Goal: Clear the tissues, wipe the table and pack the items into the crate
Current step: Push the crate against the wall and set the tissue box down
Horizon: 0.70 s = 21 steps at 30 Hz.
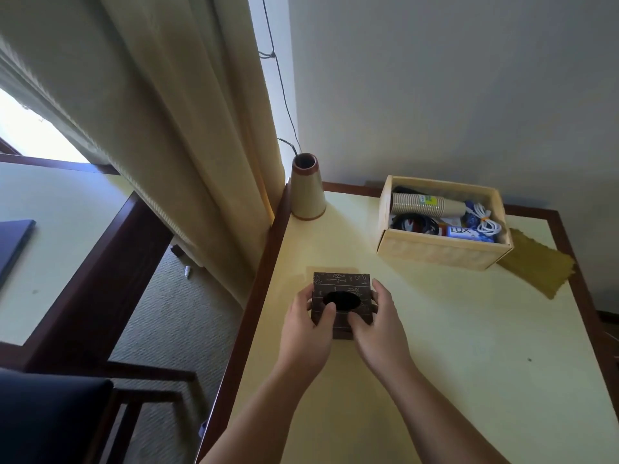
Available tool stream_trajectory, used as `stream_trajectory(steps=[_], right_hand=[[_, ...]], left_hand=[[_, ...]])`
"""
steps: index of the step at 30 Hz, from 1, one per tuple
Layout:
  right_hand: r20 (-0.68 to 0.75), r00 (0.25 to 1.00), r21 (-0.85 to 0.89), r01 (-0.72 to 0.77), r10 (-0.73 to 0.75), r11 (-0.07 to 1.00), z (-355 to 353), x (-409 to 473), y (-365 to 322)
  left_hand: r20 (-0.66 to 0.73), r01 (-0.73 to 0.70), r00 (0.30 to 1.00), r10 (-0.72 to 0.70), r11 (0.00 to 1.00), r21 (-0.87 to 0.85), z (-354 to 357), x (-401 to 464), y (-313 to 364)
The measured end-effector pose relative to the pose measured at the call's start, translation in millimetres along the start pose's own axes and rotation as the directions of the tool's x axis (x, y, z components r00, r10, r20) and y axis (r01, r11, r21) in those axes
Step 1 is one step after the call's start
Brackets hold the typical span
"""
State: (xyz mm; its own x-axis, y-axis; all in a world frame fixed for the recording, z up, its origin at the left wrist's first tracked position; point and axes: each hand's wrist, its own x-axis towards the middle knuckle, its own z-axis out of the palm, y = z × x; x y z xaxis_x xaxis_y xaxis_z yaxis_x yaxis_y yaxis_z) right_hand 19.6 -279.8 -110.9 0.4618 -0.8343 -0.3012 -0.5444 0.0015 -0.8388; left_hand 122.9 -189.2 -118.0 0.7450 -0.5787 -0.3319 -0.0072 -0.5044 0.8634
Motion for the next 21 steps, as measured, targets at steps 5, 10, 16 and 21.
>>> stream_trajectory(steps=[5, 10, 16, 21], right_hand=[[0.053, 0.981, -0.242, 0.195, -0.187, 0.951, 2, -12, 12], [0.231, 0.929, -0.551, 0.370, -0.289, 0.748, 14, -47, 42], [0.266, 0.901, -0.743, 0.418, -0.343, 0.523, 24, -41, 55], [0.286, 0.909, -0.822, 0.395, -0.303, 0.411, 20, 14, 16]], left_hand=[[0.056, -0.184, 0.983, 0.176, 0.910, 0.372, -8, -9, -1], [0.289, -0.375, 0.925, 0.246, 0.707, 0.599, -15, -47, -16], [0.388, -0.400, 0.909, 0.154, 0.587, 0.704, -12, -49, -28], [0.385, -0.390, 0.914, 0.126, 0.533, 0.751, 2, 11, -3]])
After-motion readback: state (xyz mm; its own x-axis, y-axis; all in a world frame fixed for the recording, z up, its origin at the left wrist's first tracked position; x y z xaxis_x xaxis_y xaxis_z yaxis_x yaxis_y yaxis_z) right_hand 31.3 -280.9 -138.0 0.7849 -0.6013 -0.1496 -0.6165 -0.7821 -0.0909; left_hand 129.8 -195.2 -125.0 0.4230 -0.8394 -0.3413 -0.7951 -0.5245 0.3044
